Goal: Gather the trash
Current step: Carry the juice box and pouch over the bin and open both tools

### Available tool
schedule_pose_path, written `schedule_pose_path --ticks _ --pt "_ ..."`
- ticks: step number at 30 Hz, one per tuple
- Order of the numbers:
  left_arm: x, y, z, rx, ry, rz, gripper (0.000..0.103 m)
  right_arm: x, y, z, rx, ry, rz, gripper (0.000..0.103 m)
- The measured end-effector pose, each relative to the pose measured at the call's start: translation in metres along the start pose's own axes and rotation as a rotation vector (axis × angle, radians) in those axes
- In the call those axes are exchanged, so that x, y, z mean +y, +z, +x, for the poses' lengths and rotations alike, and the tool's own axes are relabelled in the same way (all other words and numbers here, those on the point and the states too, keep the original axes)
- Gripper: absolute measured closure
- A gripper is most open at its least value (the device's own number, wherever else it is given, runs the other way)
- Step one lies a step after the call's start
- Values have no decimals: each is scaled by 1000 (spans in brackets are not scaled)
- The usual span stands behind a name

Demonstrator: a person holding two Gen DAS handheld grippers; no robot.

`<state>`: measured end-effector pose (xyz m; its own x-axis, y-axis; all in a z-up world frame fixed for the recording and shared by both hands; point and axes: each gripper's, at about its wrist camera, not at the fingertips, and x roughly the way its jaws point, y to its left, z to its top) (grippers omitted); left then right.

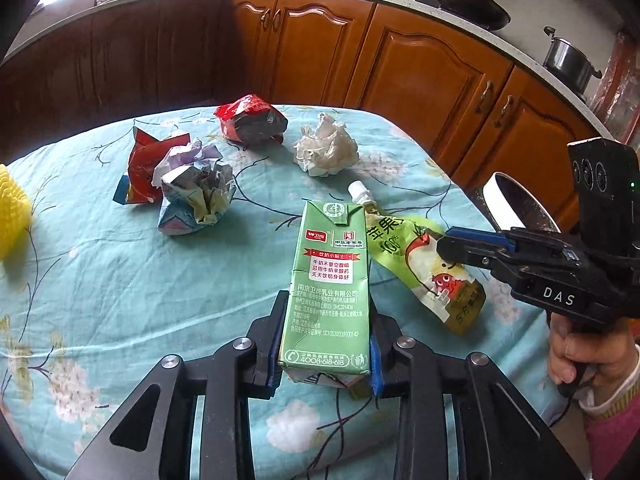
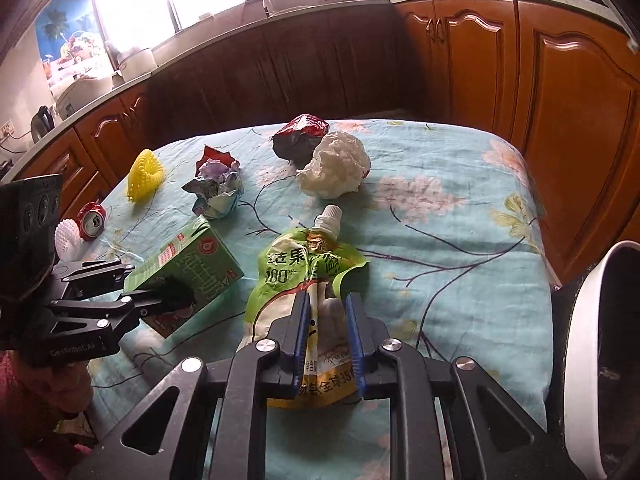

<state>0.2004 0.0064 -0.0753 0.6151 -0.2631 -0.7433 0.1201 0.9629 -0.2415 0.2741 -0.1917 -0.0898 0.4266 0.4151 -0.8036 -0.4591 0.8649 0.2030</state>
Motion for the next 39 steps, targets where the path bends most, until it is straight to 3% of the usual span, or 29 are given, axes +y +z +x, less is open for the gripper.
schedule_pose_path --ticks 5,9,11,13,16,26,39 --pt "3 -3 -2 8 0 -10 72 -1 9 9 28 26 4 77" --pt "7 -6 -5 15 6 -31 72 4 10 28 78 70 4 60" --pt "8 -5 -8 10 8 -38 72 7 9 27 63 52 -5 65" --pt "6 -4 -11 9 8 -42 72 8 9 20 44 64 4 84" --pt "-3 0 -12 -3 0 -23 72 9 2 1 4 7 6 86" --pt "-62 15 -1 -3 -102 58 72 -44 -48 -96 -197 -106 251 87" --pt "-155 47 27 5 -197 219 72 -101 -80 -168 -289 -360 336 87"
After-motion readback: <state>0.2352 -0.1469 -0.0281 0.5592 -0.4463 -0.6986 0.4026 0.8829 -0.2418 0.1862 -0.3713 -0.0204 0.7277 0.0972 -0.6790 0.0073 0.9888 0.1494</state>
